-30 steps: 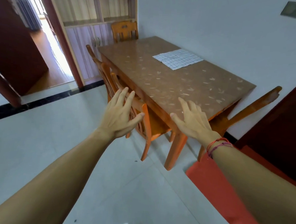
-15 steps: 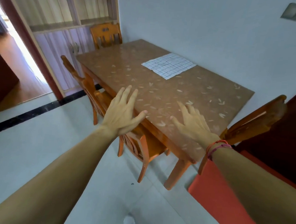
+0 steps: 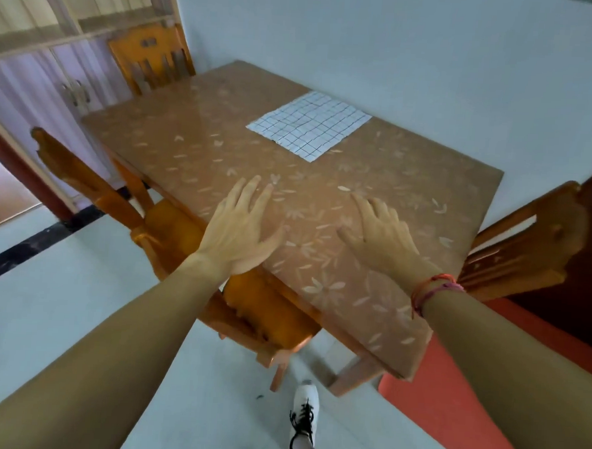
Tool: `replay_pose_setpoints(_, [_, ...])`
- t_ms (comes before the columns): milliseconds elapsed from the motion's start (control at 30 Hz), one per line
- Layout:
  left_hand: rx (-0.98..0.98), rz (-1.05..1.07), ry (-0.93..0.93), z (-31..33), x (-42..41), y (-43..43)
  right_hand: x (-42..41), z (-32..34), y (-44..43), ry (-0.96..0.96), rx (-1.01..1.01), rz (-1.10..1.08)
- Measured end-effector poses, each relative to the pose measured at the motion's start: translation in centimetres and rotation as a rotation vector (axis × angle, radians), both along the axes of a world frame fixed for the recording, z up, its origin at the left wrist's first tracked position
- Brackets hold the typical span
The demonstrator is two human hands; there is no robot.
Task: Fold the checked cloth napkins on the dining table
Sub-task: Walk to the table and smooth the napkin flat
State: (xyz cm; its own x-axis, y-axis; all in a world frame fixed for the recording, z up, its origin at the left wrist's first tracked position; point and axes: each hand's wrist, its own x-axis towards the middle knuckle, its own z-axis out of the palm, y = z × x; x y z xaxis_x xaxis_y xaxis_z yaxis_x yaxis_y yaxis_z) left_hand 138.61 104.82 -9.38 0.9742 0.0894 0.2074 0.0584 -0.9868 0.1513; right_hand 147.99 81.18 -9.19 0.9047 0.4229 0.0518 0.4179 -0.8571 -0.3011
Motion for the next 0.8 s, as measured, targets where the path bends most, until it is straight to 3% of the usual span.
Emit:
replay_pose_setpoints(433, [-0.024,0.046,0.155,-3.3,17.0,3.5,18.0,-3.9,4.7,0.119,0.054,0.007])
replay_pose_setpoints(800, [-0.049,0.025,0.18,-6.0,28.4,6.7,27.7,-6.4,8.7,0.156,0.067,-0.007])
